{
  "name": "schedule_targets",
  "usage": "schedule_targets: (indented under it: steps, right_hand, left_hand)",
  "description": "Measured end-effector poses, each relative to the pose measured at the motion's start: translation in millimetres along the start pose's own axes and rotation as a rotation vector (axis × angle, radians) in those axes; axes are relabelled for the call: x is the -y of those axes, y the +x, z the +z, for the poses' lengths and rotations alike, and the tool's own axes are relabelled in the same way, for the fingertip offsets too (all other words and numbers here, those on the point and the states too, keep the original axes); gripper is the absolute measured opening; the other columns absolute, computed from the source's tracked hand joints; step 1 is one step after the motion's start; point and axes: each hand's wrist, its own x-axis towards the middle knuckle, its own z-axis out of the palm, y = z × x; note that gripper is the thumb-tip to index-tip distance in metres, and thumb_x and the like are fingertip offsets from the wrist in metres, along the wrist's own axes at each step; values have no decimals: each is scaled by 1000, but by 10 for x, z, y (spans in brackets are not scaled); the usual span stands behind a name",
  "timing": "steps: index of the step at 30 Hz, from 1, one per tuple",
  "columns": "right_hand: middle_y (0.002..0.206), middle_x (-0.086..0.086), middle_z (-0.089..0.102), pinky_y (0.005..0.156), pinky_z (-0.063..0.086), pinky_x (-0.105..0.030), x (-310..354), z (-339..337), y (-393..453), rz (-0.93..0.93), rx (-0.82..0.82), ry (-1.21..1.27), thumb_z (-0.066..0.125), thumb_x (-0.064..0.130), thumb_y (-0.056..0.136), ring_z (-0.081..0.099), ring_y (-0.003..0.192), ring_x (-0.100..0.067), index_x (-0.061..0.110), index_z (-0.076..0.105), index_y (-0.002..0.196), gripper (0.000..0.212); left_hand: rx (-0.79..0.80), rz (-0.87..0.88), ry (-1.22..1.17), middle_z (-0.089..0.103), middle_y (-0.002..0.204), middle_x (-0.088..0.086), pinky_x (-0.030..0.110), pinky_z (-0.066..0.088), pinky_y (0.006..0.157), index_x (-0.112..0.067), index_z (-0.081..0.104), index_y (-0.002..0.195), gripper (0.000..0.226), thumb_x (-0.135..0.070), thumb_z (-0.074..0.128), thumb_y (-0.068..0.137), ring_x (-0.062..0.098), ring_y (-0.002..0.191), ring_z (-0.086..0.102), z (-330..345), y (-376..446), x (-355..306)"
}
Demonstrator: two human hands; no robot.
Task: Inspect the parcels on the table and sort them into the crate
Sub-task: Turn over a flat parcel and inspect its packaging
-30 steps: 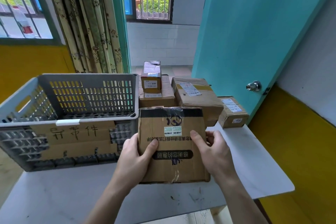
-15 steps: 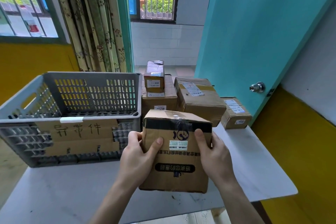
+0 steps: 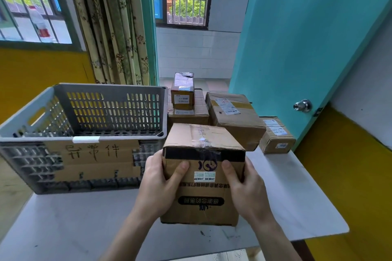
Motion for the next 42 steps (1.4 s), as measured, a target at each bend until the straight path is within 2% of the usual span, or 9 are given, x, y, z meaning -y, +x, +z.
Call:
schedule_targets:
  steps: [4, 9, 14, 18, 23, 29, 33, 38, 42]
  right_hand:
    - [107, 21, 71, 90, 60, -37, 3, -34, -40, 75, 28, 103, 55, 70, 87, 67, 104, -4, 41, 54, 114, 39]
    - [101, 2, 68, 67, 57, -27, 161, -76, 28, 201, -34, 143, 55, 59, 94, 68, 90, -11, 22, 49, 107, 40]
    - [110, 4, 68, 86, 61, -45, 126, -90, 31, 186, -39, 197, 59, 47, 75, 68, 99, -14, 34, 51, 114, 42]
    - [127, 7, 65, 101, 54, -44, 92, -113, -5, 170, 9, 234, 59, 45, 73, 65, 114, -13, 38, 52, 135, 63]
    - [113, 5, 72, 85, 60, -38, 101, -153, 28, 213, 90, 343, 60, 29, 78, 72, 100, -19, 33, 53, 129, 52]
    - [111, 7, 74, 89, 61, -47, 68, -97, 47, 242, 95, 334, 65, 14, 94, 73, 103, -21, 41, 56, 124, 42]
    - [106, 9, 77, 89, 61, -47, 65, -108, 31, 234, 133, 356, 60, 2, 96, 73, 104, -23, 42, 59, 120, 47]
    - [110, 9, 76, 88, 61, -46, 35, -88, 60, 241, 96, 337, 67, 24, 96, 73, 104, -19, 43, 63, 120, 31]
    - [124, 5, 68, 89, 61, -44, -3, -68, 87, 190, 39, 255, 71, 50, 86, 71, 107, -16, 44, 64, 125, 40]
  left_hand:
    - [46, -193, -118, 66, 108, -2, 35, 49, 75, -29, 49, 107, 52, -76, 43, 85, 12, 101, 64, -55, 42, -216]
    - [46, -214, -167, 70, 108, 1, 46, 58, 84, -25, 49, 107, 30, -49, 64, 97, 16, 97, 69, -37, 48, -242]
    - [106, -234, -331, 65, 124, -7, 39, 56, 95, -34, 45, 126, 60, -37, 68, 70, 13, 113, 65, -49, 17, -217]
    - [103, -236, -346, 53, 133, -11, 42, 54, 103, -41, 46, 131, 61, -46, 80, 80, 14, 121, 61, -60, 35, -219]
    - [88, -181, -290, 54, 135, -8, 45, 57, 101, -50, 52, 122, 51, -49, 81, 79, 16, 122, 61, -72, 39, -124]
    - [71, -240, -326, 67, 121, -1, 44, 63, 86, -36, 48, 118, 50, -33, 83, 82, 18, 106, 70, -37, 12, -66]
    - [38, -258, -295, 68, 120, -3, 47, 61, 90, -33, 43, 113, 52, -47, 83, 83, 18, 105, 72, -47, 54, -80]
    - [34, -176, -266, 66, 122, -8, 34, 62, 84, -36, 42, 115, 43, -24, 77, 91, 3, 100, 70, -31, 29, -74]
    - [89, -133, -197, 52, 140, -13, 31, 56, 94, -41, 32, 150, 72, -29, 75, 93, 6, 122, 58, -25, 37, -77]
